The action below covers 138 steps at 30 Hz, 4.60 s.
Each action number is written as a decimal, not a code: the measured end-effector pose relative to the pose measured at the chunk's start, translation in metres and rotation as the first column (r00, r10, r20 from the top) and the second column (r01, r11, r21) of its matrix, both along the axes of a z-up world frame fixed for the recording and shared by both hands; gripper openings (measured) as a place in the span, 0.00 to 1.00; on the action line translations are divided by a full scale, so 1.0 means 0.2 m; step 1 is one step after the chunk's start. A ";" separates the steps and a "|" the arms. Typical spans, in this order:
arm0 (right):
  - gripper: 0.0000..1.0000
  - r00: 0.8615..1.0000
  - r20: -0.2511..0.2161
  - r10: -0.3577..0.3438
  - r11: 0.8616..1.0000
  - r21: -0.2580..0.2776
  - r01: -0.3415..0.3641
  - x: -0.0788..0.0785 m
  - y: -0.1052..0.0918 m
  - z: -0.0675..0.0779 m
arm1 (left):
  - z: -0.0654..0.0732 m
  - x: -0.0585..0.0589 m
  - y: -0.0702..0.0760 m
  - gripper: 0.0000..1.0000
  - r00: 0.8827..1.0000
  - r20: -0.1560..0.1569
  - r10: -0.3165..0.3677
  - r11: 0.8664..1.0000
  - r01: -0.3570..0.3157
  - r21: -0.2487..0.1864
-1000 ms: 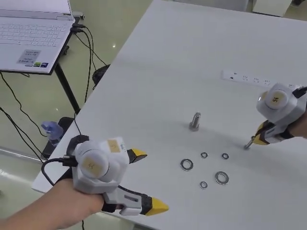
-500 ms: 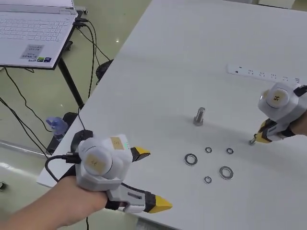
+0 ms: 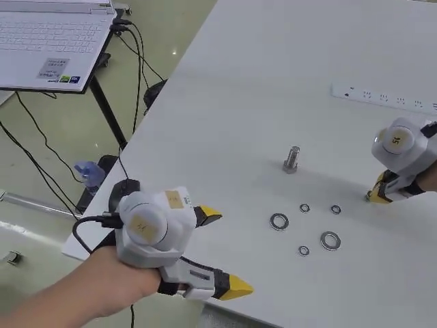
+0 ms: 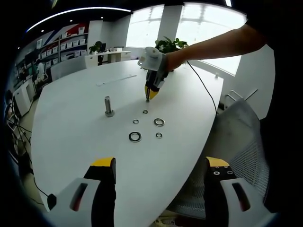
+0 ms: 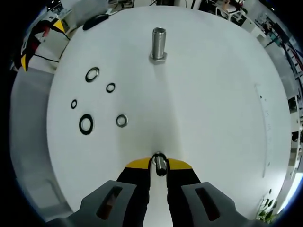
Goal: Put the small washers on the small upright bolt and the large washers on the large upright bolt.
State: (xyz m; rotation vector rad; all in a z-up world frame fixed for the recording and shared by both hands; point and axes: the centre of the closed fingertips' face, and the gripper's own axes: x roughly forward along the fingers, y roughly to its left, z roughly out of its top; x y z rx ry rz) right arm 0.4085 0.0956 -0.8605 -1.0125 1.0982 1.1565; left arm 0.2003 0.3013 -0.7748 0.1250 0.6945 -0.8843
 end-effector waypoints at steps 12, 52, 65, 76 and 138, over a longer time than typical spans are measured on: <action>0.13 1.000 0.006 0.023 0.999 -0.025 -0.023 -0.01 0.00 -0.03 | 0.00 -0.04 0.00 0.74 1.000 -0.011 0.000 1.000 0.000 0.005; 0.24 1.000 0.013 -0.009 0.999 0.036 0.009 0.02 -0.01 0.10 | 0.03 -0.05 -0.02 0.71 1.000 0.000 -0.004 1.000 0.004 -0.001; 0.24 0.999 0.028 0.016 0.997 0.072 -0.018 0.02 0.09 0.22 | 0.07 -0.06 -0.02 0.70 1.000 0.013 -0.007 1.000 0.007 0.002; 0.25 0.996 0.034 0.078 0.994 0.074 -0.081 -0.04 0.19 0.23 | 0.09 -0.10 -0.02 0.70 1.000 0.026 -0.005 1.000 0.005 0.001; 0.28 0.998 -0.006 0.064 0.994 0.092 -0.063 -0.25 0.29 -0.03 | 0.02 0.02 0.10 0.79 0.992 0.116 0.052 0.989 -0.067 0.131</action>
